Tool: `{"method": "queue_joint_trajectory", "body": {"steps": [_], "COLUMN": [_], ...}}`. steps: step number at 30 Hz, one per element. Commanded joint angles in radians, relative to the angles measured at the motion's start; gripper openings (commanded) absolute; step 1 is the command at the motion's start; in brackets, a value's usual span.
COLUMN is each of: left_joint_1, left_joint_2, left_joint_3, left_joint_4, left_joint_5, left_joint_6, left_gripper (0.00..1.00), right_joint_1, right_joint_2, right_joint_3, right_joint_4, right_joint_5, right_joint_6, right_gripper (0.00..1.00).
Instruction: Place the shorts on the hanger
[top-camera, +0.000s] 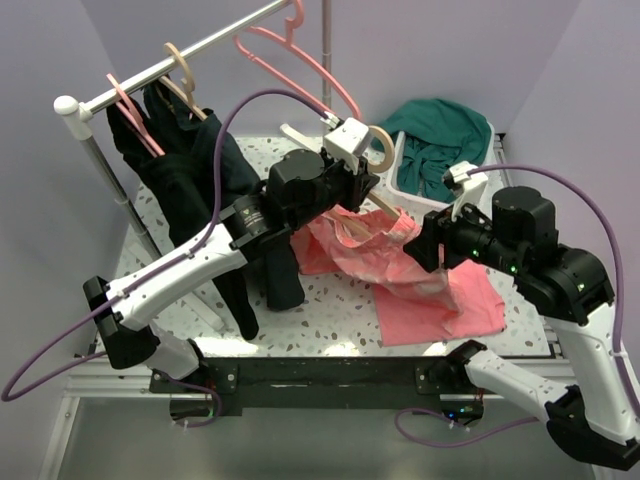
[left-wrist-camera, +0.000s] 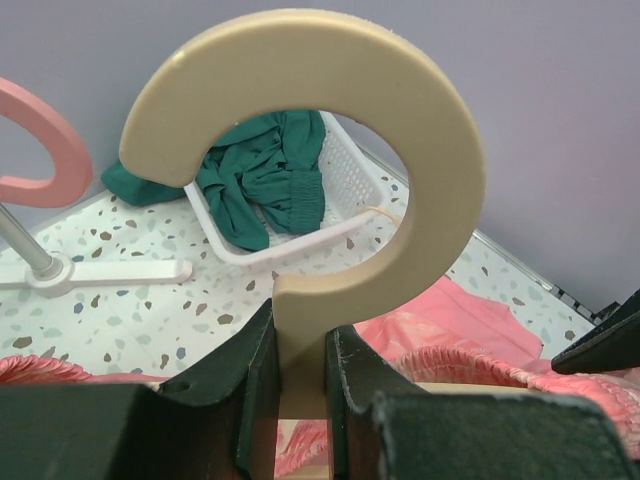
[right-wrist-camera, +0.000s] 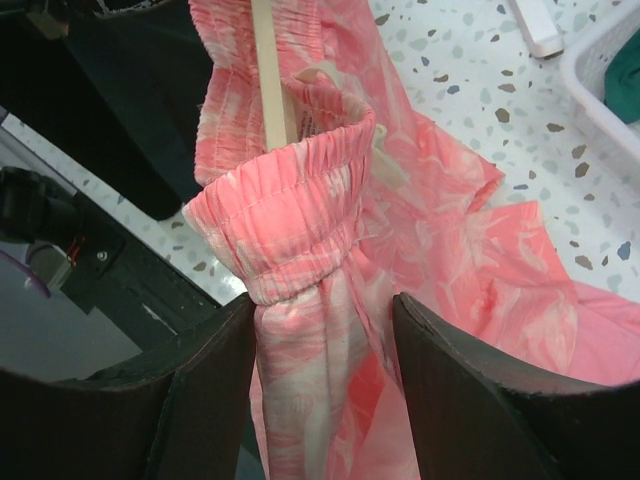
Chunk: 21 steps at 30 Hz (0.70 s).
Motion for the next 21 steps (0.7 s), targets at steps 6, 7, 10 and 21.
{"method": "queue_joint_trajectory", "body": {"steps": [6, 7, 10, 21], "left_joint_1": [-0.003, -0.002, -0.002, -0.003], "left_joint_2": [0.011, 0.013, 0.016, 0.042], "left_joint_3": [0.062, 0.06, 0.062, 0.097], "left_joint_4": [0.097, 0.099, 0.105, 0.129], "left_joint_5": [0.008, 0.01, 0.013, -0.006], "left_joint_6": [0.006, 0.005, 0.0, -0.015], "left_gripper": [0.0, 0.0, 0.0, 0.0], "right_joint_1": [0.001, 0.001, 0.002, 0.004], "right_joint_2": [0.021, 0.022, 0.025, 0.032], "right_joint_3": [-0.022, -0.025, -0.033, -0.071], "right_joint_4": [0.002, 0.006, 0.022, 0.08], "right_joint_5": [-0.052, -0.05, -0.066, -0.087], "right_joint_6": [-0.043, -0.043, -0.045, -0.05], "right_gripper": [0.47, 0.44, 0.39, 0.37]}}
